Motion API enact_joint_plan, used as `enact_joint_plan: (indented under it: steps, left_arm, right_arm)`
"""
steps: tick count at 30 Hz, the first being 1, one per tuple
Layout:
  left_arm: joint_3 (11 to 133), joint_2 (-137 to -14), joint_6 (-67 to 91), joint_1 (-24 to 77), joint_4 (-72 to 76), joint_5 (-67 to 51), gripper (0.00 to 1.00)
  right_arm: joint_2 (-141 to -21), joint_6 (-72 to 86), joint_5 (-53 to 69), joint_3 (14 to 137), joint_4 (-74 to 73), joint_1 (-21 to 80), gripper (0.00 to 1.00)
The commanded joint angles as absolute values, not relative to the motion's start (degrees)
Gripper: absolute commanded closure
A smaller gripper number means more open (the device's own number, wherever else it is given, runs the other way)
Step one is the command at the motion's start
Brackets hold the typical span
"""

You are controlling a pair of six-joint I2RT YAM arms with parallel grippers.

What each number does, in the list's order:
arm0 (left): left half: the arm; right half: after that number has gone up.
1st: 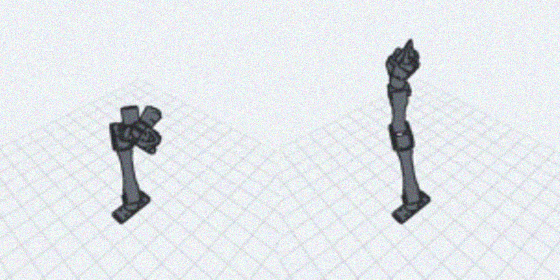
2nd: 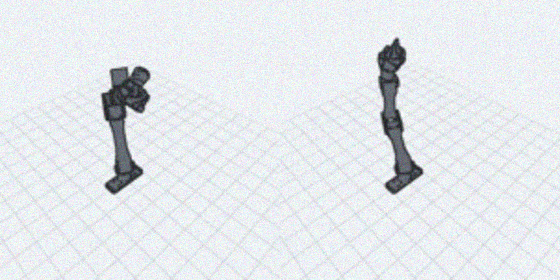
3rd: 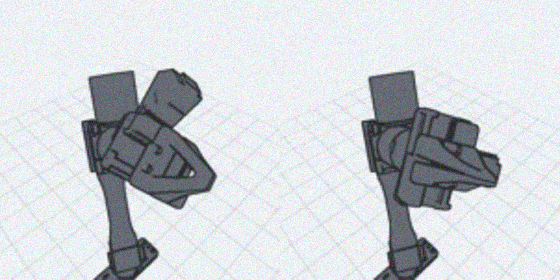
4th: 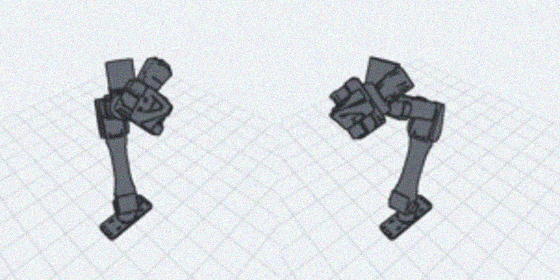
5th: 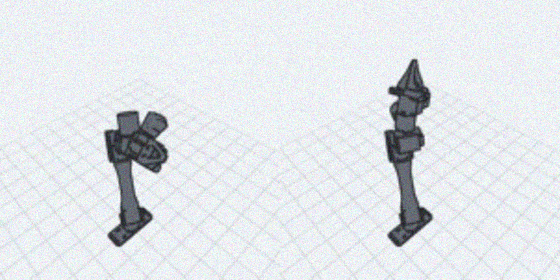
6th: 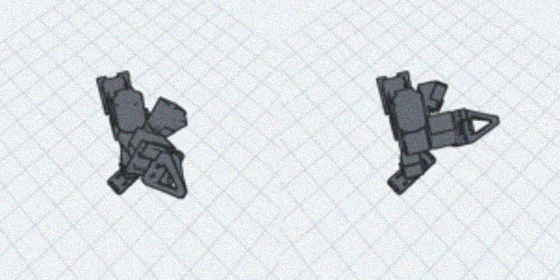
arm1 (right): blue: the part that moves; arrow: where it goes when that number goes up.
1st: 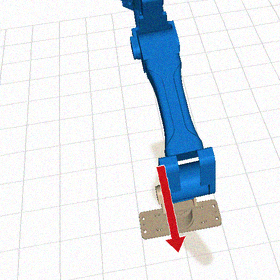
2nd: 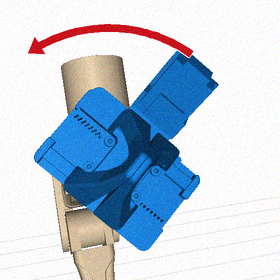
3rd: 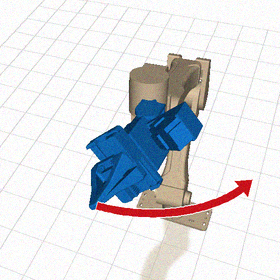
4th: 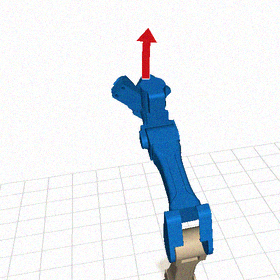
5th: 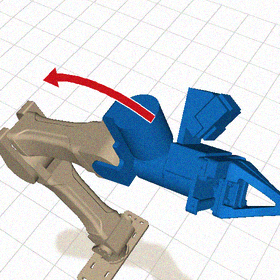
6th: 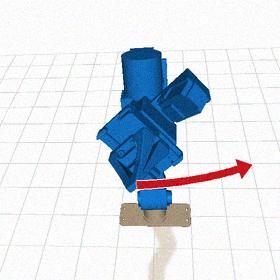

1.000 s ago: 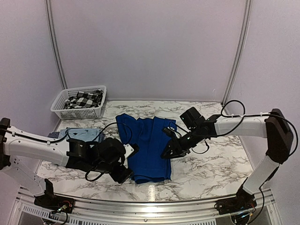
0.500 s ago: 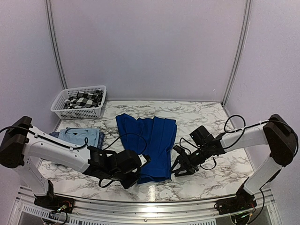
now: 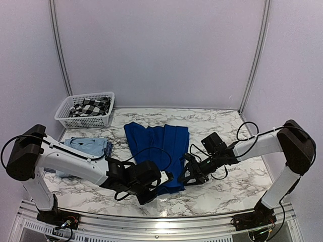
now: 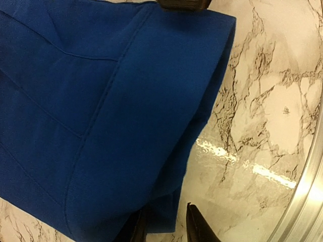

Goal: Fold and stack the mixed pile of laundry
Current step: Pick up the rectangle-folded skirt from the center of the board.

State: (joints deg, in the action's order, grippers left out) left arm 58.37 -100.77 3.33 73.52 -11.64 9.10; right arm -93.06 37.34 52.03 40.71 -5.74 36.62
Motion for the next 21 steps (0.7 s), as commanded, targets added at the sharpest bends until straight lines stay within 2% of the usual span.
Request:
enact_joint_plan:
  steps: [1, 3, 4, 7, 9, 11, 13, 17, 21]
  left_arm:
    - [59.56, -101.18, 0.90, 73.65, -11.81, 8.76, 0.69]
    - [58.38, -98.90, 1.05, 73.65, -11.63, 10.36, 0.60]
    - [57.53, -97.63, 0.98, 73.67, -11.39, 10.76, 0.51]
    - [54.39, -93.67, 0.37, 74.13, -10.33, 12.49, 0.41]
    - [52.99, -92.33, -2.81, 75.27, -9.96, 14.83, 0.34]
    - [52.64, -92.56, -5.05, 76.50, -10.01, 18.33, 0.31]
    - [53.21, -93.53, -5.78, 76.72, -10.09, 19.93, 0.31]
    - [54.63, -94.31, -5.31, 76.76, -10.04, 20.35, 0.31]
    - [55.50, -94.57, -5.38, 76.90, -9.74, 20.34, 0.32]
  right_arm:
    - [-94.90, 32.93, 43.89, 44.71, -12.70, 36.38, 0.48]
    - [-95.19, 32.91, 41.82, 44.06, -13.12, 36.16, 0.58]
    - [-95.57, 32.91, 41.54, 43.51, -12.46, 35.92, 0.66]
    - [-97.77, 32.53, 41.88, 42.20, -10.83, 35.76, 0.83]
    - [-99.13, 32.67, 42.66, 41.44, -9.48, 35.76, 0.91]
    - [-99.84, 32.59, 42.47, 40.70, -8.62, 35.77, 0.92]
    - [-100.10, 32.17, 42.66, 40.31, -8.68, 35.71, 0.85]
    - [-95.24, 33.08, 42.41, 40.23, -9.73, 35.77, 0.53]
    - [-89.05, 33.42, 41.53, 40.80, -12.78, 35.57, 0.31]
